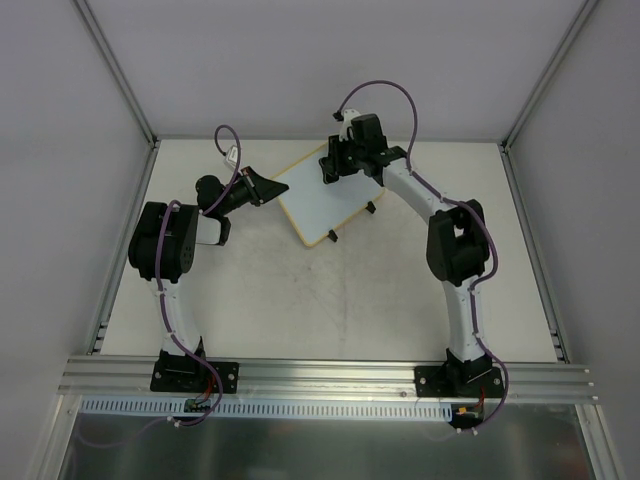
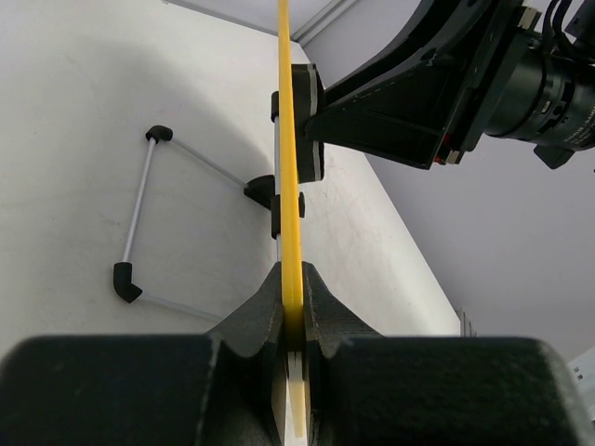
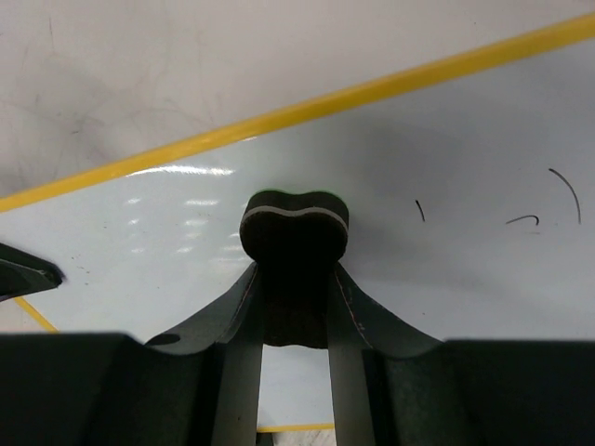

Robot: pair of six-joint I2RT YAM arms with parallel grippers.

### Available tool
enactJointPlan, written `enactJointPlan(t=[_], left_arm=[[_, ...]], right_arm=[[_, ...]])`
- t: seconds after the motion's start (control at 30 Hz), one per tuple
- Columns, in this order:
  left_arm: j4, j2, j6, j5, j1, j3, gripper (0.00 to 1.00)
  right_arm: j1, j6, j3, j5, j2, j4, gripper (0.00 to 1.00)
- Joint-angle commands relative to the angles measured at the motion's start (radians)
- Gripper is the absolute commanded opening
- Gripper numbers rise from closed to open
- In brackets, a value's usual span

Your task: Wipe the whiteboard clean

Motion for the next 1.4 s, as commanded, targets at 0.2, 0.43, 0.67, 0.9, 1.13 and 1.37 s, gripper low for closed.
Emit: enactJointPlan(t=[0.2,0.43,0.67,0.9,1.13,1.37], left_arm=[[0.155,-0.04,0.007,0.219,-0.019,-0.029,0.0],[0.159,-0.038,0.013,0.222,-0.019,-0.032,0.0],[0.161,-0.044,0.02,0.225,-0.019,-0.036,0.0],[0.159,-0.053,0.024,0.225,-0.019,-0.041,0.0],[0.158,-0.055,0.026,0.225,-0.019,-0.042,0.0],[0.155,-0.057,0.029,0.226,-0.019,-0.042,0.0]], right_arm=[[-0.022,0.046,0.135,-0.032,0.072,-0.017,0.0],[-0.071,0.032,0.192,0.034,0.097,-0.087,0.0],[-0.125,0.012,0.223,0.074,0.135,-0.15,0.0],[-0.168,0.043,0.192,0.065,0.163,-0.157,0.0],[-0.189,0.052,0.163,0.07,0.164,-0.155,0.0],[-0.222,0.072,0.155,0.045,0.166,-0.154,0.0]])
